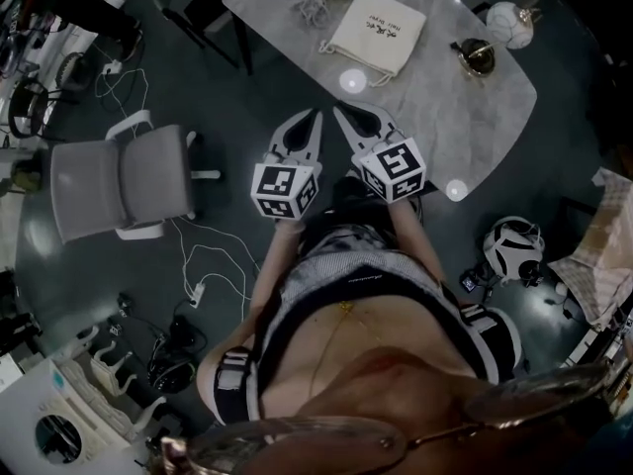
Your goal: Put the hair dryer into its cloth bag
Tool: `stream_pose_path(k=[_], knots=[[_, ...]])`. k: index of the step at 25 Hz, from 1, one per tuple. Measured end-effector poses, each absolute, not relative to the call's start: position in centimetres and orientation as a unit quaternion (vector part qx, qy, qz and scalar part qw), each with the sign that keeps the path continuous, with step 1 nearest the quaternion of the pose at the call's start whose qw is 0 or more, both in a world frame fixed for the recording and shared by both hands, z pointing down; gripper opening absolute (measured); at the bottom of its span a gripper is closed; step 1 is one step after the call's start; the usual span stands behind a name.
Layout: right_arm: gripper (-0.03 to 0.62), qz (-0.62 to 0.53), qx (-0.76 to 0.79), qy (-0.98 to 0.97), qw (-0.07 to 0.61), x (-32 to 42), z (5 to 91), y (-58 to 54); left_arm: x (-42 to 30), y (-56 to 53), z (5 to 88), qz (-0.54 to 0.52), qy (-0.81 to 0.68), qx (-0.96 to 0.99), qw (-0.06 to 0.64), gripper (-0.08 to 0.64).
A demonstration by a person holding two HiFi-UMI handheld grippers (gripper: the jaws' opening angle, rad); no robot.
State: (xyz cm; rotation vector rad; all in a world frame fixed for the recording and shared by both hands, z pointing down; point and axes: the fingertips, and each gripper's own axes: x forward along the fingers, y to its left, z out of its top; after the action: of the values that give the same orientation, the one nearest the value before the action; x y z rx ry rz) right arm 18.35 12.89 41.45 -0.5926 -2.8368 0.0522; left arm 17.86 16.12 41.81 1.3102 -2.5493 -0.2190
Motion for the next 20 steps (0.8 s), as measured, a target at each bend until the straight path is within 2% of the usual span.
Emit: stream_pose_path(k=[11,20], knots=[[0.071,0.026,-0.22,-0.969,0.11,13.0,40.9,7.9,12.9,11.1,41.7,-0.07,-0.879,0.448,0.143,-0.008],[0.071,0.043,-0.197,-0.973,0.111,12.3,41.2,4.4,12.0,7.3,41.9,-0.049,-0.871,0.466,0.151,-0.008]])
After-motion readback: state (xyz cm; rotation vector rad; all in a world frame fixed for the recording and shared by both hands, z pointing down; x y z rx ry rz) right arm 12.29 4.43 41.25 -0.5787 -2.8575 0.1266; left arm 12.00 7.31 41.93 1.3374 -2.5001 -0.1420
